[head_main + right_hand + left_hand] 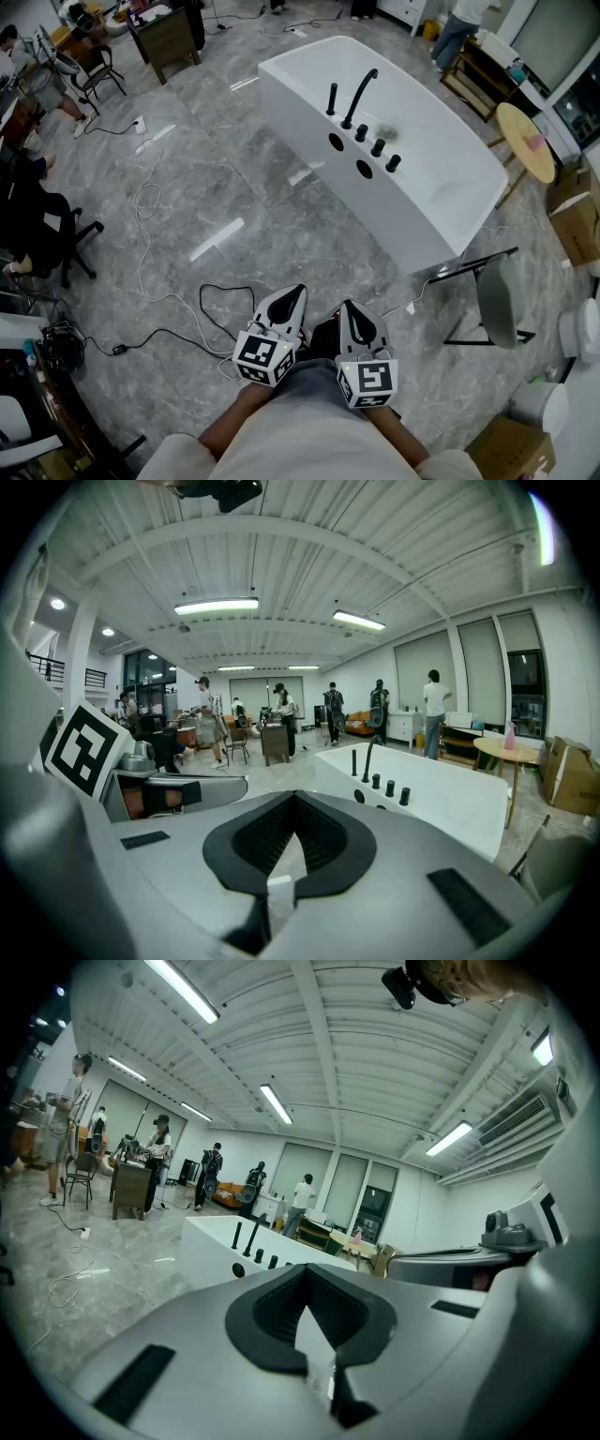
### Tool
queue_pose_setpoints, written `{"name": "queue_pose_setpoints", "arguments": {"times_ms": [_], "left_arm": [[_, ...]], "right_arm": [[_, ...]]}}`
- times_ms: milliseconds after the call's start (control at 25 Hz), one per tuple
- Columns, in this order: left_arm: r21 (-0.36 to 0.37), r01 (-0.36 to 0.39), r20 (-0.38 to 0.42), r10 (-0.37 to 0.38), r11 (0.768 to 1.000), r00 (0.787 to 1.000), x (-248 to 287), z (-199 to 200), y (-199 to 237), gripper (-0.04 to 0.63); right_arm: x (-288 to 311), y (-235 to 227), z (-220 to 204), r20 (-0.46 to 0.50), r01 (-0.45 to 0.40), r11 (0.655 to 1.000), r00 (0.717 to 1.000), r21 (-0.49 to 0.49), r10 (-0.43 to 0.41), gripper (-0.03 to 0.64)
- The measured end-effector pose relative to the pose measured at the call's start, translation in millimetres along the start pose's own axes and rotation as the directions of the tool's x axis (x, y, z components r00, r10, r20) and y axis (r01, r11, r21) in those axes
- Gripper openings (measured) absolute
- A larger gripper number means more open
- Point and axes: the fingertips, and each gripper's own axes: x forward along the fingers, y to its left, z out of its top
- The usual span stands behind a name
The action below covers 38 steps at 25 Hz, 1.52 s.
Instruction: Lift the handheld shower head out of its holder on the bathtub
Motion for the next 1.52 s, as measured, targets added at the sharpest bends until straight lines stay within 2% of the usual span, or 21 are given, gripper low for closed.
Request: {"name": "queue_pose_setpoints", "arguments": {"times_ms": [200,680,1120,1360,1520], "left_arm": [[-0.014,0.025,-0.020,-0.026,1.000,0.999,3,-5,-9,0.006],[-0.032,0.012,-0.032,-0.013,0.999,0.999,39,-3,-12,0.006],[-0.007,0.015,-0.005,-0.015,1.000,1.000,133,36,-25,0.006],[0.017,0.022,-0.027,-0.021,1.000,0.999,171,28,-41,0.006],[0.022,0.015,-0.031,-0.014,1.000,0.999,182,29,-43,0.006]], "right_arm": [[-4,-5,0,-0.004,-0.002,1.000,1.000,0.007,0.002,0.018],[14,-37,6,0.016,-0.036,0.999,0.999,0.035,0.036,0.020],[62,-98,47,0.021,-0.135,0.991,0.991,-0.010,0.135,0.020],[71,-131,39,-0.010,-0.177,0.984,0.984,0.018,0.177,0.020],[77,-147,48,0.017,-0.170,0.985,0.985,0.023,0.170,0.020]]}}
